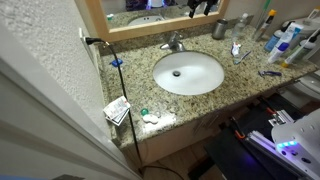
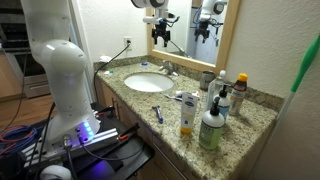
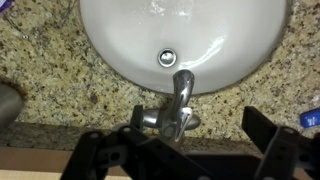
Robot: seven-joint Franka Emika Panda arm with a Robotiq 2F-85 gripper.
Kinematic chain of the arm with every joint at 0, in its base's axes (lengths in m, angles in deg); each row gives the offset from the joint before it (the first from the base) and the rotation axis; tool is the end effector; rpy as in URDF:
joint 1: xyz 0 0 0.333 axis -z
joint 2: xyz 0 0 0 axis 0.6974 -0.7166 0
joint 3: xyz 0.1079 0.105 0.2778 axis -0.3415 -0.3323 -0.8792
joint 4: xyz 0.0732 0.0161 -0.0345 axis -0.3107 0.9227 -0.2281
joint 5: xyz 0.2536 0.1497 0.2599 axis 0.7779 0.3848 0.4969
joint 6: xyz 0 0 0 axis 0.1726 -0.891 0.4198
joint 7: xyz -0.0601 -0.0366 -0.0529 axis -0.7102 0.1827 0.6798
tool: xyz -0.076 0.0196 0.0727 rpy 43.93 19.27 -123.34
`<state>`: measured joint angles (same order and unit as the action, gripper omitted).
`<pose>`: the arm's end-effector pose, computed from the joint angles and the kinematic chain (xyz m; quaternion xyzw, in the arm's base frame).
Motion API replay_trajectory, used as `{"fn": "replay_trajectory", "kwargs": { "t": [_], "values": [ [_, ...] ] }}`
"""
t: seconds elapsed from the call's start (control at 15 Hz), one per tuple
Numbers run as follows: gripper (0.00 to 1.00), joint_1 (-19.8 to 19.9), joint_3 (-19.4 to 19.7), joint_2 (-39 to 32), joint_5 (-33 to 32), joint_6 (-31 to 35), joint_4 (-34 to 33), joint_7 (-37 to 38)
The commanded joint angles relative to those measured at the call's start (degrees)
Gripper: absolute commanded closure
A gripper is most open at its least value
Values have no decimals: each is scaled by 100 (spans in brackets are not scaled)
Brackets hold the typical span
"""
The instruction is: Lift the handle of the tap
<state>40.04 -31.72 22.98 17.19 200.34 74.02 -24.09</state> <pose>0.5899 0.0780 0.4649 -0.9984 -0.0130 -0.0428 0.0345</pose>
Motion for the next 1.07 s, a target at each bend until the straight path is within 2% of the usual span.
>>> {"fn": "replay_trajectory", "kwargs": {
  "t": [0.0,0.33,0.6,0.73,0.8,0.93,1.0],
  "values": [
    [0,14,-15,-4,-3,-19,-15,2],
    [0,-85,-59,-439,-37,635,-446,496],
    [0,-286,-5,-926,-468,1326,-1009,1374],
    [0,-304,18,-884,-597,853,-1063,1382],
    [0,-273,-25,-781,-441,1108,-866,1291],
    [0,-286,-14,-843,-488,1052,-933,1318],
    [0,-313,56,-944,-730,1073,-855,1396]
  ]
}}
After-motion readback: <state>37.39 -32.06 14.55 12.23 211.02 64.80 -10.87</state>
